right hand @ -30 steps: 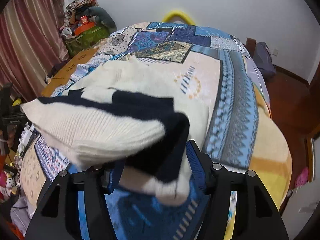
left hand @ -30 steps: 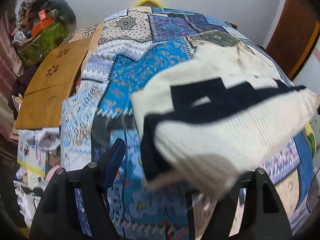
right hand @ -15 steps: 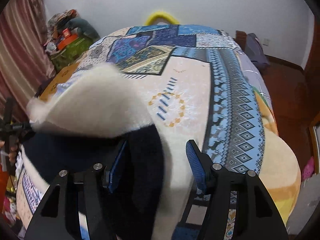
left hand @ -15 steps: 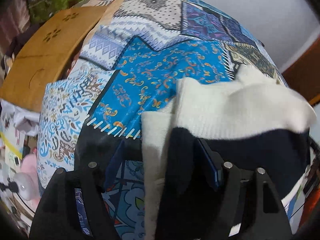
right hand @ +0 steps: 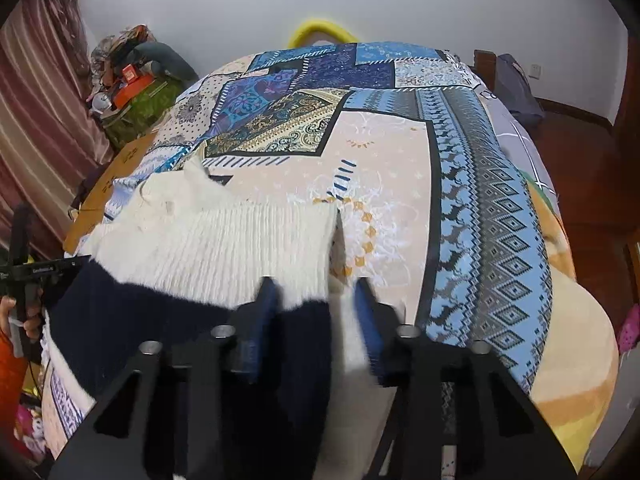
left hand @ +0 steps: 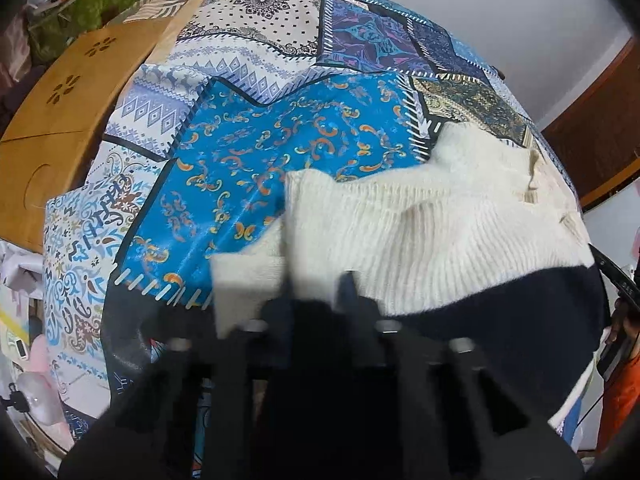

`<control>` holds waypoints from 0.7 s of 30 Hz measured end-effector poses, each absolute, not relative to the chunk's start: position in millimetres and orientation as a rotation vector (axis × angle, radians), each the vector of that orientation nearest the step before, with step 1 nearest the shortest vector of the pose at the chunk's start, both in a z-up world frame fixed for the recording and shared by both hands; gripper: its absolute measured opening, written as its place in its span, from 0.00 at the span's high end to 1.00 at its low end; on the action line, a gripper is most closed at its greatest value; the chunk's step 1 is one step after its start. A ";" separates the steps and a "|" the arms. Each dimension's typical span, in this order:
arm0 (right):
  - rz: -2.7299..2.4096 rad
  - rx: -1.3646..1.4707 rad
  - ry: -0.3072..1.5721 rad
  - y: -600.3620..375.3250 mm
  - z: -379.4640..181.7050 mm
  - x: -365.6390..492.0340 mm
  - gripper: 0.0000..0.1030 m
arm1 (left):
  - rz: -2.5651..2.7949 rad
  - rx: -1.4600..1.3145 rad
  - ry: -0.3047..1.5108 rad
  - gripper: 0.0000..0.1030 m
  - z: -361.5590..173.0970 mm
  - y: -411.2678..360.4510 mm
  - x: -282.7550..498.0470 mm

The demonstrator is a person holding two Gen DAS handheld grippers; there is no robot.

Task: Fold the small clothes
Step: 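Grasp the black-striped edge with both grippers and lift it over the sweater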

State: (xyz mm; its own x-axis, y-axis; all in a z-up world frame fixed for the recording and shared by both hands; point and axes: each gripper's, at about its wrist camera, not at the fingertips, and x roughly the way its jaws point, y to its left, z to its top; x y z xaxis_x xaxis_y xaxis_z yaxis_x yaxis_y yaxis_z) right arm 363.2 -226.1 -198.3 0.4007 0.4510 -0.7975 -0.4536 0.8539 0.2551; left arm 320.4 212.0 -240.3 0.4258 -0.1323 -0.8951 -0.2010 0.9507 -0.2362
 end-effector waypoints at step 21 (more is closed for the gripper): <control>0.511 -0.157 0.964 -211.5 -198.7 358.7 0.92 | 0.156 -0.190 1.086 0.85 -242.8 215.5 299.7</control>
